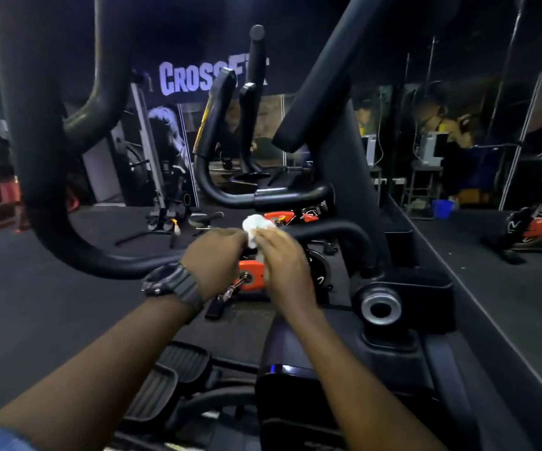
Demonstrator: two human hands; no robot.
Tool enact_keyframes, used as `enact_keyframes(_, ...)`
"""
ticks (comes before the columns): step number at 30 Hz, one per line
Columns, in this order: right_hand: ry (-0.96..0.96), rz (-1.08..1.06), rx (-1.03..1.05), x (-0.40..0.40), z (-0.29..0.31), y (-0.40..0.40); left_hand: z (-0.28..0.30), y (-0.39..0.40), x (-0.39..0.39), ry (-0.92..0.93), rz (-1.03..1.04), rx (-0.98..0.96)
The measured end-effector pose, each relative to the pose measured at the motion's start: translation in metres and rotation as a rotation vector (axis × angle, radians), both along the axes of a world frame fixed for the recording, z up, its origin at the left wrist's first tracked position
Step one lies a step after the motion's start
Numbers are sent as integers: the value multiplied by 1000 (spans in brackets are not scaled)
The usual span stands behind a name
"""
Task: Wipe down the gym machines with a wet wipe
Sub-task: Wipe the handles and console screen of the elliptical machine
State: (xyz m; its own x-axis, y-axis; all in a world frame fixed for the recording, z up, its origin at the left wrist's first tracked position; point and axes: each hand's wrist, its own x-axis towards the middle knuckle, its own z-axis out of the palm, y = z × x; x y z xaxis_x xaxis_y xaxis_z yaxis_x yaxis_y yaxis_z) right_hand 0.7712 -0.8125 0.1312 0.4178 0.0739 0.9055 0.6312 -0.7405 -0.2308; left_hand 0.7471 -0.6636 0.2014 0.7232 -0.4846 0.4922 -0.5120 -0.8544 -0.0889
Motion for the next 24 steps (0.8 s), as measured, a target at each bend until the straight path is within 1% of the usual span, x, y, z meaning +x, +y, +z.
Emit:
enact_keyframes(2, 19, -119, 263, 8, -3, -29, -1, -20, 6, 5, -44, -34)
enact_keyframes(4, 61, -212, 585, 18, -1, -55, -2, -36, 11, 1, -61, -20)
enact_keyframes(7, 165, -205, 1186, 35, 9, -64, 0, -49, 22, 11, -44, -6)
enact_keyframes(8, 174, -197, 1326, 38, 12, -61, 1, -49, 24, 14, -48, -2)
enact_keyframes(9, 171, -218, 1393, 41, 14, -56, 1, -47, 24, 12, -55, 1)
enact_keyframes(11, 192, -224, 1449, 35, 20, -37, 1, -39, 22, -5, -58, 17)
enact_keyframes(13, 213, -84, 1534, 40, 8, -6, 3, -30, 17, -10, -56, 19)
enact_keyframes(14, 293, -16, 1562, 77, -25, 11, 6, -26, 14, -6, -52, 11)
enact_keyframes(15, 426, 38, 1551, 122, -67, 28, 8, -21, 10, -1, -42, 12)
enact_keyframes(16, 569, 45, 1548, 149, -99, 44, 10, -16, 7, 5, -29, 24)
enact_keyframes(17, 651, 179, 1550, 157, -115, 66, 13, -8, 4, 13, -9, 38)
enact_keyframes(18, 615, 247, 1522, 142, -112, 75, 15, 1, 1, 20, 13, 53)
enact_keyframes(19, 538, 330, 1510, 107, -94, 73, 18, 10, -2, 26, 29, 66)
enact_keyframes(20, 481, 448, 1572, 55, -54, 70, 19, 21, -5, 28, 49, 78)
enact_keyframes(21, 484, 509, 1655, 31, -19, 67, 21, 32, -8, 27, 71, 92)
enact_keyframes(23, 337, 633, 1886, 20, 9, 55, 24, 51, -16, 46, 117, 92)
enact_keyframes(24, 296, 716, 1903, 19, 10, 59, 25, 56, -18, 64, 123, 73)
